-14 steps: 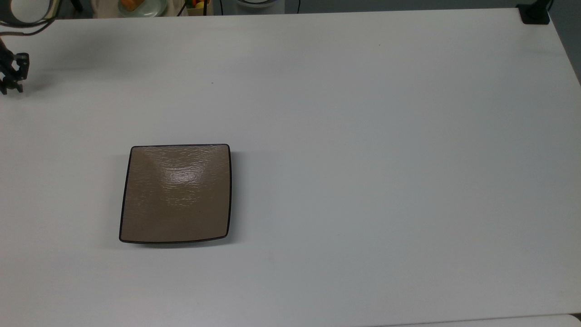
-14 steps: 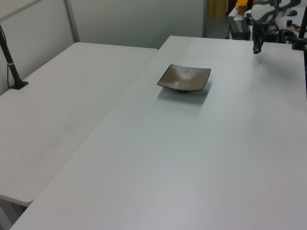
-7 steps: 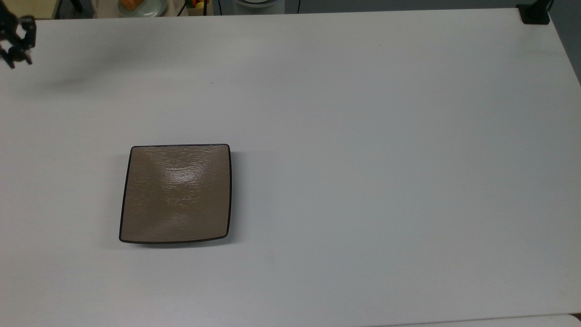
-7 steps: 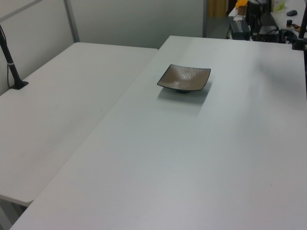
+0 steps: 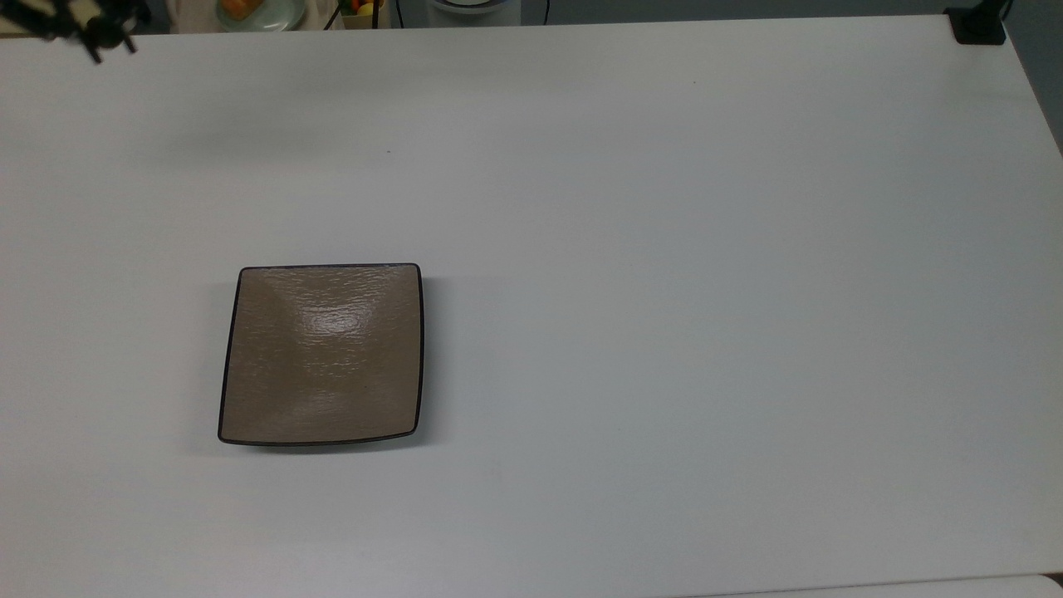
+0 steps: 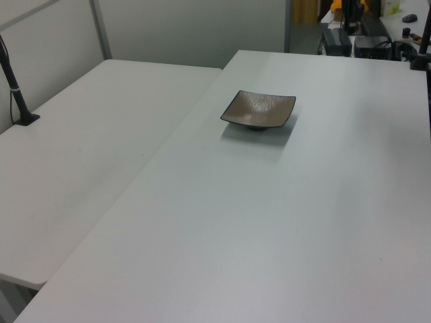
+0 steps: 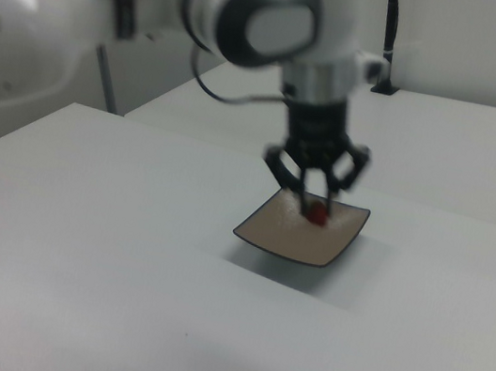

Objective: Strawberries on a ceramic plate
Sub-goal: 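Lift the held strawberry and carry it toward the square plate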

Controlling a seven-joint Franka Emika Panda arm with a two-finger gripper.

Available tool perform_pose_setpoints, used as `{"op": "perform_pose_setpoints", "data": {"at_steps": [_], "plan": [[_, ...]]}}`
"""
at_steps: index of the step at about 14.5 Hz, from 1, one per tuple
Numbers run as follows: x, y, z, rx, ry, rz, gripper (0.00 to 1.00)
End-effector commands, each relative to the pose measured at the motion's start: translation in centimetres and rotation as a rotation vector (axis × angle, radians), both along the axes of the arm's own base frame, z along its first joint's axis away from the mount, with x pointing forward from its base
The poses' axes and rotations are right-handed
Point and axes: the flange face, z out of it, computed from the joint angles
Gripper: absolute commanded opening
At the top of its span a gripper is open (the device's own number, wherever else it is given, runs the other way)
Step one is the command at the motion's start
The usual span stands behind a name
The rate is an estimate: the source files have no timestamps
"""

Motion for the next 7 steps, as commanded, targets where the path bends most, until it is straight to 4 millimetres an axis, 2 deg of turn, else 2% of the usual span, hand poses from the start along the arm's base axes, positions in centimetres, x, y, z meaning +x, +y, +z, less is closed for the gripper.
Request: {"op": "perform_pose_setpoints", "data": {"at_steps": [1, 5, 7], "plan": [[-1.1, 6.9, 2.6, 0.013, 0.019, 0.032, 0.01], [0.3, 14.6, 2.9, 0.013, 0.020, 0.036, 0.01], [1.2, 18.4, 2.4, 0.011, 0.017, 0.043, 0.01]]}}
